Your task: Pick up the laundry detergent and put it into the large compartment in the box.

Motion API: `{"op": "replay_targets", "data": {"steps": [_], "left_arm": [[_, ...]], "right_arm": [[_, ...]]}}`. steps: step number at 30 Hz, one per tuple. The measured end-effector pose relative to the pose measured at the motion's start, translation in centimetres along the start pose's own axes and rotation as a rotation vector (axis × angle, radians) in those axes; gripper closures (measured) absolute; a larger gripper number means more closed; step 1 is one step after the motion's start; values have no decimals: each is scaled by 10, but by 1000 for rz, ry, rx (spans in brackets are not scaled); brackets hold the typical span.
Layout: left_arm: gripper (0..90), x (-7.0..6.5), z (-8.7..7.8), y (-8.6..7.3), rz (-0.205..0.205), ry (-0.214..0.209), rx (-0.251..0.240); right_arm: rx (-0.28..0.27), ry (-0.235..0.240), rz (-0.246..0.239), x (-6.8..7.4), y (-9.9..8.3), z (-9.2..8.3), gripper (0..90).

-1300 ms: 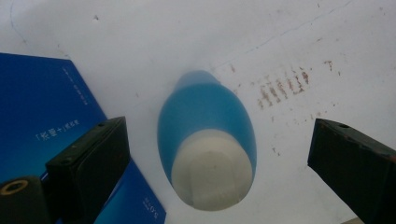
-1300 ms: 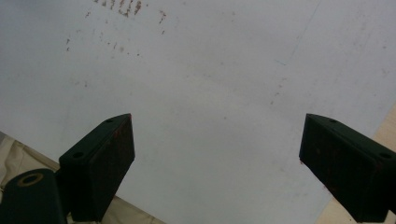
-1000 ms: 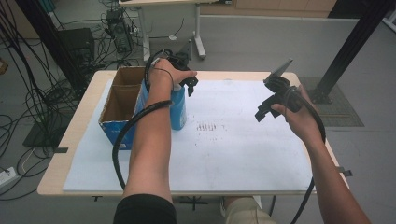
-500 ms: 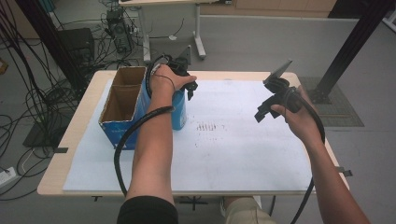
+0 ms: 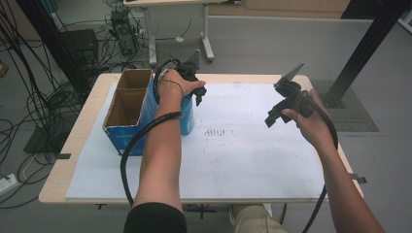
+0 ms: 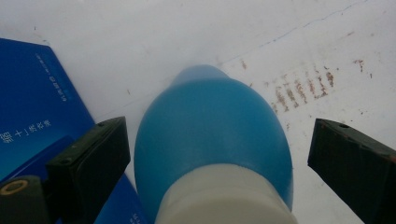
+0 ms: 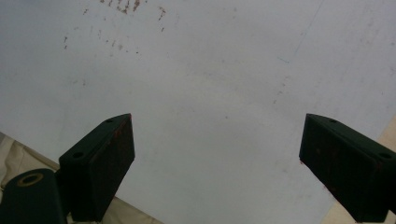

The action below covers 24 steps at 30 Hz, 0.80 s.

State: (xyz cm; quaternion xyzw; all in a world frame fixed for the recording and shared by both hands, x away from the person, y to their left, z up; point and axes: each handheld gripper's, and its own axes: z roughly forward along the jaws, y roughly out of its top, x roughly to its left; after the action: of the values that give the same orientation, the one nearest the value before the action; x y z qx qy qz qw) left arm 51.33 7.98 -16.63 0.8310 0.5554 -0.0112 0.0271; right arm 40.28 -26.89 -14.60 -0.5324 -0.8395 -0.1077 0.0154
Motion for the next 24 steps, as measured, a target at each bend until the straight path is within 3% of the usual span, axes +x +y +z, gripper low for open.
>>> {"op": "replay_targets", "data": {"steps": [24], "left_arm": [[61,0,0,-1,-2,6,-4]], "right_arm": [[1,-2,-7,2,2,0,101]]}}
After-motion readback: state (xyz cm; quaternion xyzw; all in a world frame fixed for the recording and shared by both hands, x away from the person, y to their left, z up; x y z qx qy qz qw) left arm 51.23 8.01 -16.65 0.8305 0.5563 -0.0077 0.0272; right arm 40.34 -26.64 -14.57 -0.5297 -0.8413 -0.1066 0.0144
